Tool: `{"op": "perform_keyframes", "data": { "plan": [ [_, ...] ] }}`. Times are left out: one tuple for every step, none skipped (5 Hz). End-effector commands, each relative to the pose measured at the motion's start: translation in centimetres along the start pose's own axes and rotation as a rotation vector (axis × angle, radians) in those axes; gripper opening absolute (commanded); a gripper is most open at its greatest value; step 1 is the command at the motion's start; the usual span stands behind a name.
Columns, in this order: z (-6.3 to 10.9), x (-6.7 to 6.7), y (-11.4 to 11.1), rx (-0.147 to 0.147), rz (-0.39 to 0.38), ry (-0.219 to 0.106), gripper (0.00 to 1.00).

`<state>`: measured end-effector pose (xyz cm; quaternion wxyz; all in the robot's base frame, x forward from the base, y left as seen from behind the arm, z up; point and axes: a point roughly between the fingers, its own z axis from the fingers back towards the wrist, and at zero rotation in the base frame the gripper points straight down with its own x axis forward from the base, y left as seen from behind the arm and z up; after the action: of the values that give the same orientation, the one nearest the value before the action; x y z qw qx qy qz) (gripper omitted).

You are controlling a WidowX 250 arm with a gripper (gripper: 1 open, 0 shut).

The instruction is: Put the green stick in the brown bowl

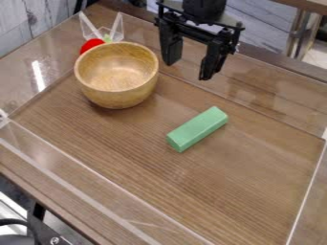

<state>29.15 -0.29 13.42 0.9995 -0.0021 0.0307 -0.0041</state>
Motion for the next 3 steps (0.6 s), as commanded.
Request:
{"op": "perform_keyframes", "data": {
  "plan": [
    [-1.8,0.2,-0.5,-0.008,-0.039,0.000,1.00],
    [-4.5,0.5,-1.3,-0.011,-0.070,-0.001,1.00],
    [-5.8,1.0,-2.3,-0.017,-0.126,-0.020,1.00]
  ]
}}
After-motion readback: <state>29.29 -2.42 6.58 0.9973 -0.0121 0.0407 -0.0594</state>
